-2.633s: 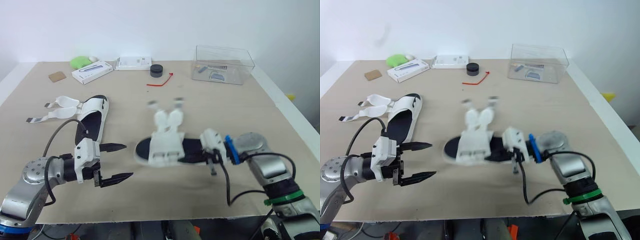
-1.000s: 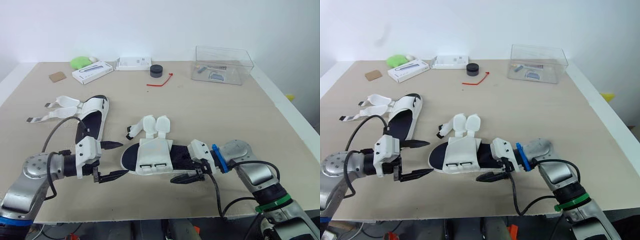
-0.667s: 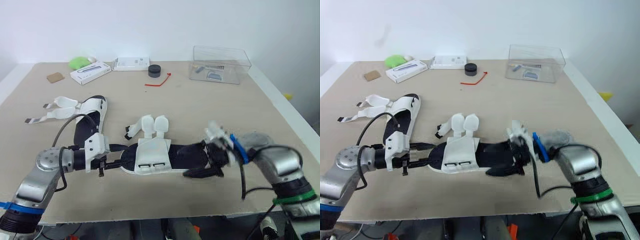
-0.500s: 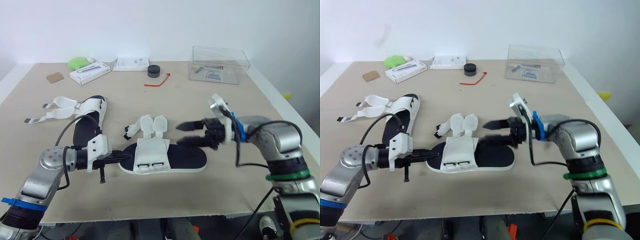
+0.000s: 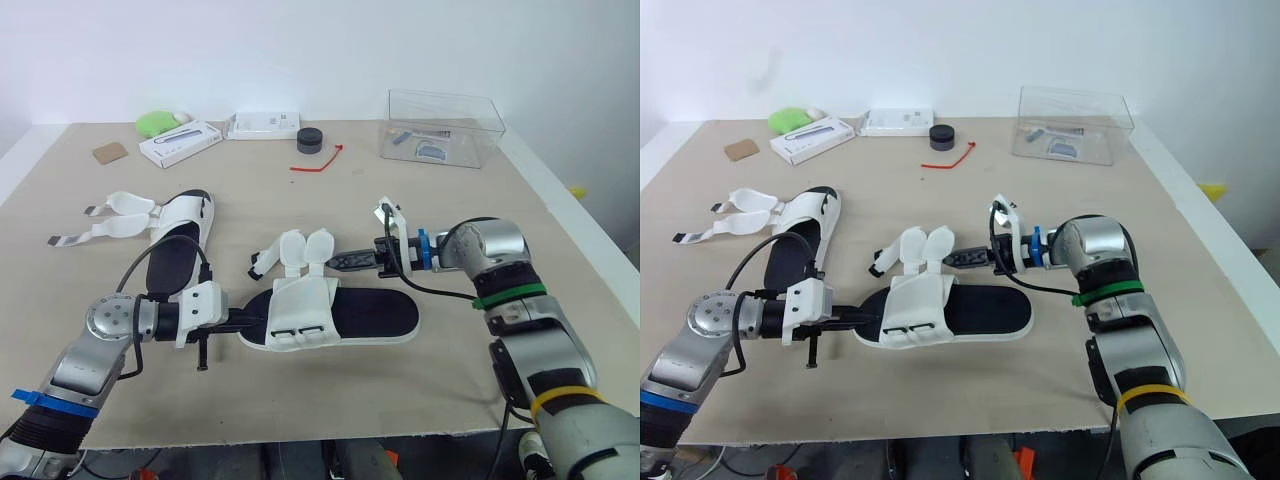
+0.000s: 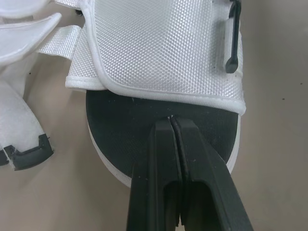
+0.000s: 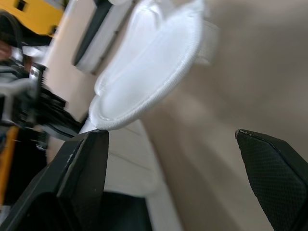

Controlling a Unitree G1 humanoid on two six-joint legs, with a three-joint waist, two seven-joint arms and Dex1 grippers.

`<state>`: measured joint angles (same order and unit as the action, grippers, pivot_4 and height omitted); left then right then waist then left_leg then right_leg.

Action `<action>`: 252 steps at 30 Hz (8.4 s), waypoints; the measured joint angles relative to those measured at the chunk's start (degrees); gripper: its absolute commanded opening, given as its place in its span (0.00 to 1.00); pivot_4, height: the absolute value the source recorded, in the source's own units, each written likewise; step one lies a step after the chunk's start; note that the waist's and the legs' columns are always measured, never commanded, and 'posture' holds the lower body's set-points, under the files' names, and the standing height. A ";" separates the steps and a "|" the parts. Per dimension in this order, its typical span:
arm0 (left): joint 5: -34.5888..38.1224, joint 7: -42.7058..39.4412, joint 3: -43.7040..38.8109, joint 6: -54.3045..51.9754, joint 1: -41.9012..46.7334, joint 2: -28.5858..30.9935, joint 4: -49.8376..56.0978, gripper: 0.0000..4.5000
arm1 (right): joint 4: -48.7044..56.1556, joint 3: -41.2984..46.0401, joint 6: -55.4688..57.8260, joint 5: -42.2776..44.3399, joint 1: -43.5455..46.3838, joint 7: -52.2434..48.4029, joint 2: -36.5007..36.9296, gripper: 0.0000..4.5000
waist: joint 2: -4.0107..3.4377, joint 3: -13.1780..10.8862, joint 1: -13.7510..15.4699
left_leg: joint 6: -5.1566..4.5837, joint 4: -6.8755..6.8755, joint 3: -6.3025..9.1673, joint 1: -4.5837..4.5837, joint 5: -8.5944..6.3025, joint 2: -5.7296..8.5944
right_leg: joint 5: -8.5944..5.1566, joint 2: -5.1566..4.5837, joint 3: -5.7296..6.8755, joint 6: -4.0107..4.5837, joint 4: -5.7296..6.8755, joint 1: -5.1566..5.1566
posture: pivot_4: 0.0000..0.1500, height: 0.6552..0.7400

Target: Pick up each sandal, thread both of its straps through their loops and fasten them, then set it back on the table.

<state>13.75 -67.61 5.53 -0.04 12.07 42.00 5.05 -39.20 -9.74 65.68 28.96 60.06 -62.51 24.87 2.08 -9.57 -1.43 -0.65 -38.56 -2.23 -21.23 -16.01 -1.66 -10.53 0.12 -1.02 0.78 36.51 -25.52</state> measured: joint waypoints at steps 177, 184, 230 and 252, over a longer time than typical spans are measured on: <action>-3.85 -1.53 3.53 11.32 10.37 -4.46 -14.95 0.00 | 27.78 -14.55 -0.48 14.56 2.60 20.92 2.67 0.77 | 0.09 0.09 0.28 | 0.04 -0.24 -0.10 -0.25 -0.14 0.17 | -0.27 -0.37 -0.04 -0.24 0.46 -0.31 | 1.00 1.00; -3.85 -1.40 3.51 11.30 10.29 -4.46 -14.78 0.00 | 27.81 -14.22 2.86 12.09 2.60 17.20 2.26 0.77 | 0.09 0.09 0.28 | 0.04 -0.24 -0.09 -0.25 -0.14 0.17 | -0.27 -0.37 -0.03 -0.24 0.46 -0.31 | 1.00 1.00; -3.77 -1.64 3.73 10.81 10.68 -4.97 -15.13 0.00 | 62.00 -5.36 -29.86 5.11 -15.54 -9.26 11.67 0.01 | 0.09 0.09 0.25 | 0.03 -0.24 0.00 -0.23 -0.16 0.28 | -0.45 -0.37 0.08 -0.50 0.47 -0.28 | 1.00 1.00; -4.09 -2.62 4.61 11.46 12.48 -5.31 -17.80 0.00 | 61.04 0.34 2.84 25.47 -23.73 -3.15 26.22 0.98 | 0.18 0.15 0.34 | 0.03 -0.25 0.09 0.18 -0.14 0.33 | -0.61 -0.50 0.09 -0.70 0.46 0.18 | 1.00 1.00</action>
<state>9.66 -70.24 10.14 11.42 24.55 36.69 -12.76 21.84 -9.40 68.52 54.43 36.34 -65.66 51.09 2.26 -9.41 -1.09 -0.61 -38.81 -2.14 -21.05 -16.15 -1.33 -11.13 -0.38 -0.92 0.07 36.97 -25.35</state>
